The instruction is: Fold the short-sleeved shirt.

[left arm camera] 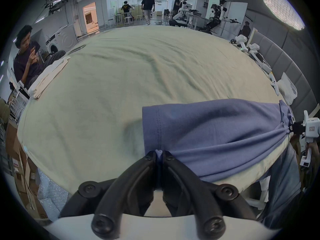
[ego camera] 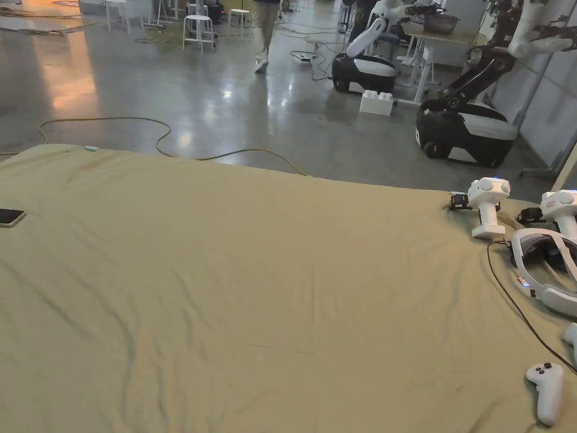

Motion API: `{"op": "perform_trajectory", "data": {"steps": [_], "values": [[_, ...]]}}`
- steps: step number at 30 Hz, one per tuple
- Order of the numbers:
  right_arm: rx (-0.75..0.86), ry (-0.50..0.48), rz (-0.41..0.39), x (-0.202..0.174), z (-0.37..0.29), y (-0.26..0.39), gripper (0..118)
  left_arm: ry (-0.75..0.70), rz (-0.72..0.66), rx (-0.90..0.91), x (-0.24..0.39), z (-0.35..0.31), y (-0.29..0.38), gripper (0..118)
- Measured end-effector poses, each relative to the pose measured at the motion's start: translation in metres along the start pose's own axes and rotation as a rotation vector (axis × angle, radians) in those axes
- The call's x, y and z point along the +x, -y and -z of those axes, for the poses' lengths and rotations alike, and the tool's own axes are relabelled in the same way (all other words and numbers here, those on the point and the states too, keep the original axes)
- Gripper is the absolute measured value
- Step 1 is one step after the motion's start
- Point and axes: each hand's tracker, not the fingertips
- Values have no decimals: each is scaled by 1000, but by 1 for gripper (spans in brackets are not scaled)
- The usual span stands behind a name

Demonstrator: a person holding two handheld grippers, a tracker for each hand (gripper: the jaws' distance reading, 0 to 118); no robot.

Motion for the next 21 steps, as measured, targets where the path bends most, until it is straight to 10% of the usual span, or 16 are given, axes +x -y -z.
{"op": "perform_trajectory", "data": {"steps": [4, 21], "values": [[55, 97, -16, -4, -22, -13, 62, -4, -12, 33, 7, -14, -13, 56], [939, 88, 84, -93, -135, -159, 65, -87, 113, 748, 130, -97, -149, 62]]}}
